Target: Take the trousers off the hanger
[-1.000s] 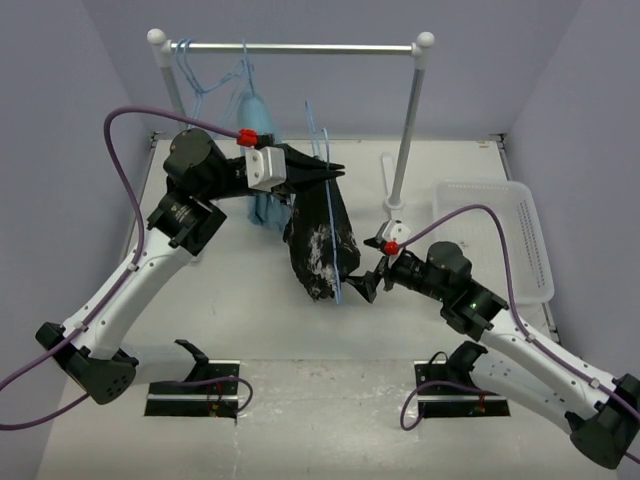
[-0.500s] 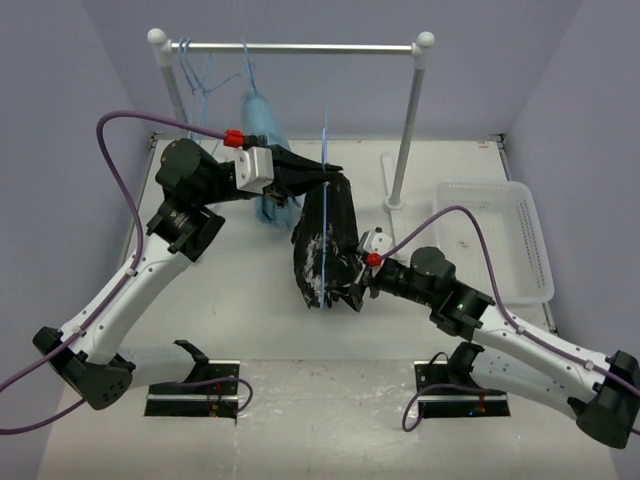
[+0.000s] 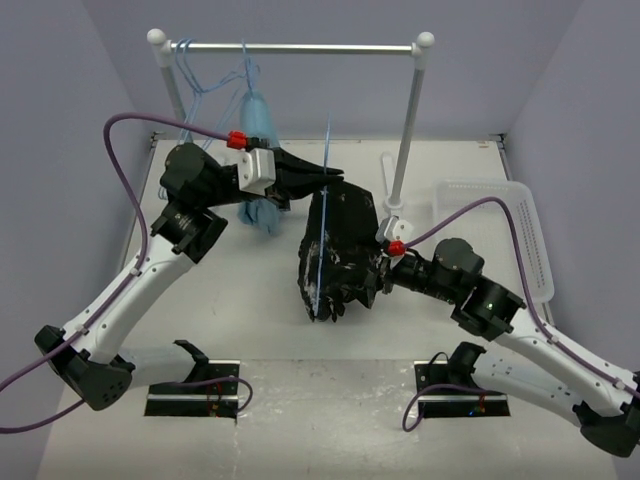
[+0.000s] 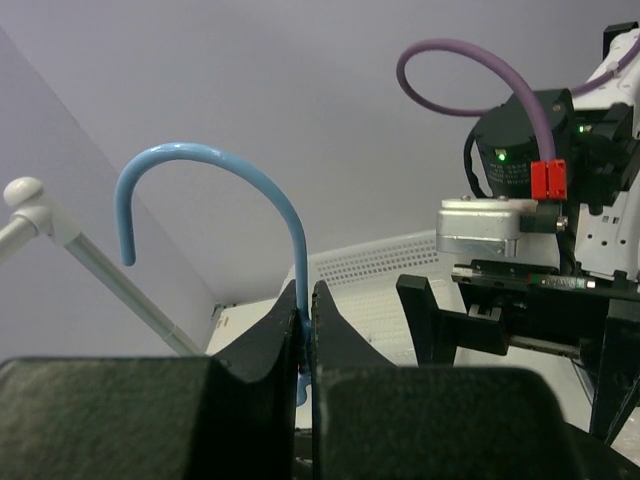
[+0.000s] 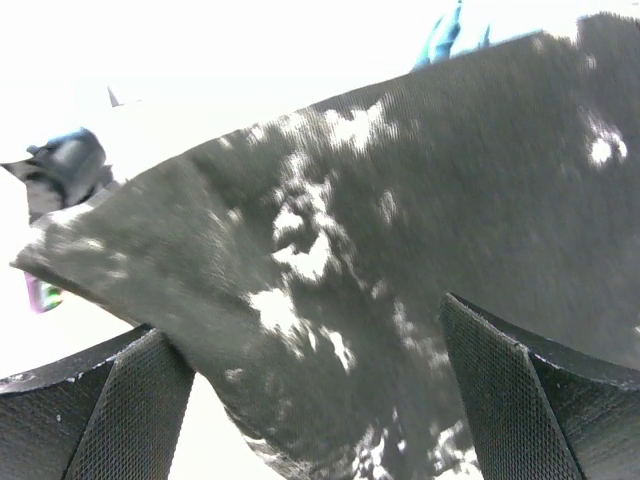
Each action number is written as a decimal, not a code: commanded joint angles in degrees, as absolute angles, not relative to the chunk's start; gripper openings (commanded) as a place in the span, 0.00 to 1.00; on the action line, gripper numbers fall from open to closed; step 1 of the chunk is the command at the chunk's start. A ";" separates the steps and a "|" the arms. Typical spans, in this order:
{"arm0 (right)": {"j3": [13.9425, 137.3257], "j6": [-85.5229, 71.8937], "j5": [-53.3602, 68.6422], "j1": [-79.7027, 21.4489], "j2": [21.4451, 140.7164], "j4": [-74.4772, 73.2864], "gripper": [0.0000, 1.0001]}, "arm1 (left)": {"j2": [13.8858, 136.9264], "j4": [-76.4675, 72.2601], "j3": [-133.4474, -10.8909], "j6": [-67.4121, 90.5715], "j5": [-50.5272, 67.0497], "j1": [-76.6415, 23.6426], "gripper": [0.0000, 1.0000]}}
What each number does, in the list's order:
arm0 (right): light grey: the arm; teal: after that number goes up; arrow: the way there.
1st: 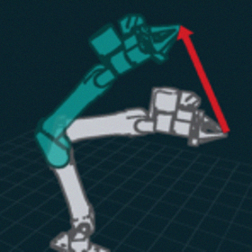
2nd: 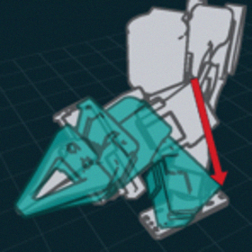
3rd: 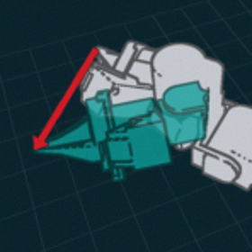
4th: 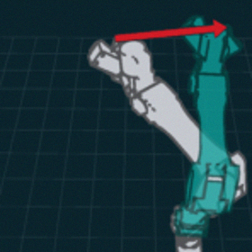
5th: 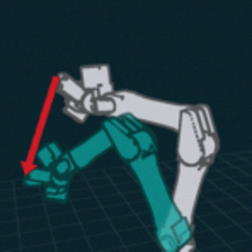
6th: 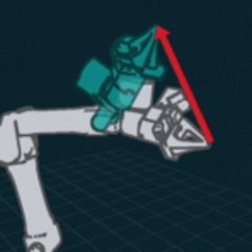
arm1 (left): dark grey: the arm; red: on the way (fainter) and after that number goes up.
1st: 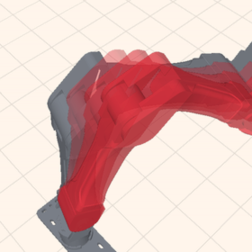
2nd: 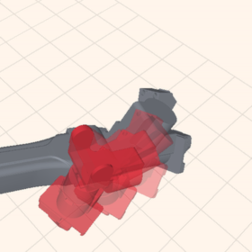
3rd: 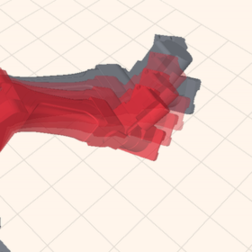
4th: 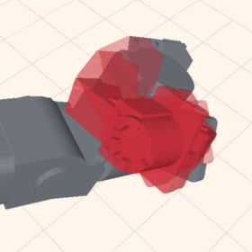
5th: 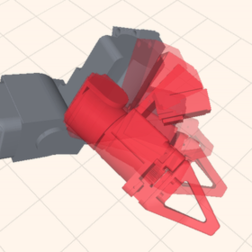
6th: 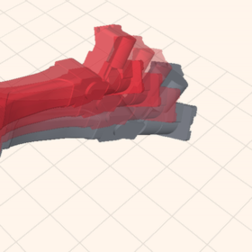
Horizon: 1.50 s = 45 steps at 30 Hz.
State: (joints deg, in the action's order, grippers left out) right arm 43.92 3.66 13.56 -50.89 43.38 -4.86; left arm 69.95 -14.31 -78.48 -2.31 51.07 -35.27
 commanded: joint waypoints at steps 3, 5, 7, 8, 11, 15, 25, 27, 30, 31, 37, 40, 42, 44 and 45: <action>53.00 0.44 15.04 -51.06 44.21 -17.13 0.99 | 66.54 -23.20 -76.99 -2.99 49.31 -35.16 0.00; 52.56 -1.50 13.44 -51.06 43.68 -17.31 0.99 | 66.18 -22.77 -76.56 -3.77 49.65 -35.07 0.00; 50.73 -0.44 17.63 -51.06 42.29 -16.88 0.99 | 66.01 -22.85 -76.46 -3.87 49.57 -35.16 0.00; 50.02 1.91 20.19 -51.06 41.67 -16.79 0.99 | 66.01 -22.50 -76.46 -4.74 50.01 -35.16 0.00; 49.66 0.55 20.50 -51.15 39.56 -17.23 0.99 | 66.36 -21.28 -76.90 -5.44 51.14 -35.16 0.00; 51.41 -6.66 10.21 -50.89 38.23 -17.31 0.99 | 66.53 -20.65 -77.08 -5.54 51.94 -35.07 0.00; 66.62 -24.25 5.98 -50.89 54.48 -25.05 0.98 | 65.74 -22.58 -74.98 -4.05 50.45 -35.16 0.00; 67.15 -24.96 6.15 -50.89 57.12 -25.14 0.93 | 65.39 -23.98 -74.36 -3.43 49.58 -35.16 0.00; 66.98 -24.35 7.46 -50.89 59.06 -26.89 0.88 | 64.95 -24.00 -73.83 -3.34 48.08 -35.16 0.00; 66.45 -24.35 7.64 -50.89 58.98 -27.59 0.88 | 64.95 -23.73 -73.92 -3.51 47.82 -35.16 0.00; 58.72 -27.50 -0.51 -49.23 52.57 -26.29 0.99 | 63.72 -21.89 -73.74 -5.45 47.46 -35.16 0.00; 52.58 -29.53 7.75 -39.76 49.05 -22.09 0.99 | 62.32 -20.92 -73.92 -6.24 48.69 -35.16 0.00; 46.08 -28.13 13.77 -33.26 46.95 -17.08 0.99 | 61.27 -19.78 -74.18 -7.20 49.48 -35.07 0.00; 40.64 -25.77 21.16 -30.51 44.65 -10.21 0.99 | 60.73 -18.99 -74.27 -7.91 50.71 -35.16 0.00; 39.30 -25.32 23.62 -28.41 44.47 -7.15 0.99 | 60.30 -18.11 -74.53 -8.35 51.58 -35.07 0.00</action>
State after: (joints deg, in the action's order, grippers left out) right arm 44.93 -28.18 13.96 -32.47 44.73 -13.80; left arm 65.45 -11.05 -72.25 -6.94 50.52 -35.27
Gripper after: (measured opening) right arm 0.987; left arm 0.027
